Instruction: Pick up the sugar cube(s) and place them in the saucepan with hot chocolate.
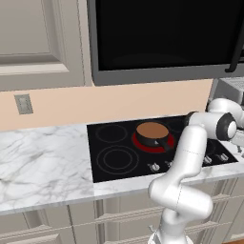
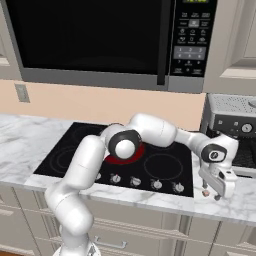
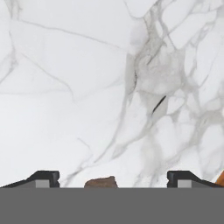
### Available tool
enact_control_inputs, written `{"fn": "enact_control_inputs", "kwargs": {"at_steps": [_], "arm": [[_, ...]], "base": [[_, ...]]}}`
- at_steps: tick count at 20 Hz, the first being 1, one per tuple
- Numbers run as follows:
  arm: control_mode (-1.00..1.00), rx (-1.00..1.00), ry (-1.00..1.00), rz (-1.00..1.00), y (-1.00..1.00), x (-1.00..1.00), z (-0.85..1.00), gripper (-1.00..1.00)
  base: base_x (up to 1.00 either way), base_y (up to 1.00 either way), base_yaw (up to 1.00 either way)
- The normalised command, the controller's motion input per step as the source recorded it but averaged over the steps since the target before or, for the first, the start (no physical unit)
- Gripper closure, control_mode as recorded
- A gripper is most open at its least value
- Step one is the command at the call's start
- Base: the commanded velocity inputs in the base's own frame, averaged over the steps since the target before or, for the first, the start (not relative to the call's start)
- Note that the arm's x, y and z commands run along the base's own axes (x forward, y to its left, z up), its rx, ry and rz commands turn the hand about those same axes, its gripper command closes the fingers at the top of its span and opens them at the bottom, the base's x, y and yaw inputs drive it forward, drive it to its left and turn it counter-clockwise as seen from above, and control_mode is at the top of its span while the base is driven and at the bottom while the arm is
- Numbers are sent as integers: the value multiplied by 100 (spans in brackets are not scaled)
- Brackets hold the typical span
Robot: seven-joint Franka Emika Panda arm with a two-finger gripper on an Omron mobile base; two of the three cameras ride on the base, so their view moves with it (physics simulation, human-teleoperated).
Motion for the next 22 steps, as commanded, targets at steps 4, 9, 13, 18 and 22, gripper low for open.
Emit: {"fn": "enact_control_inputs", "kwargs": {"at_steps": [4, 9, 13, 18, 22], "arm": [[-100, 0, 2, 0, 12, 0, -3, -100], [-100, 1, -2, 0, 10, -6, -5, -100], [-100, 3, -3, 0, 9, -2, -8, -100], [-100, 0, 0, -1, 1, -9, -10, -100], [-100, 0, 0, -1, 0, -8, -8, -100]], "base": [[0, 0, 0], [0, 0, 0], [0, 0, 0], [0, 0, 0], [0, 0, 0]]}}
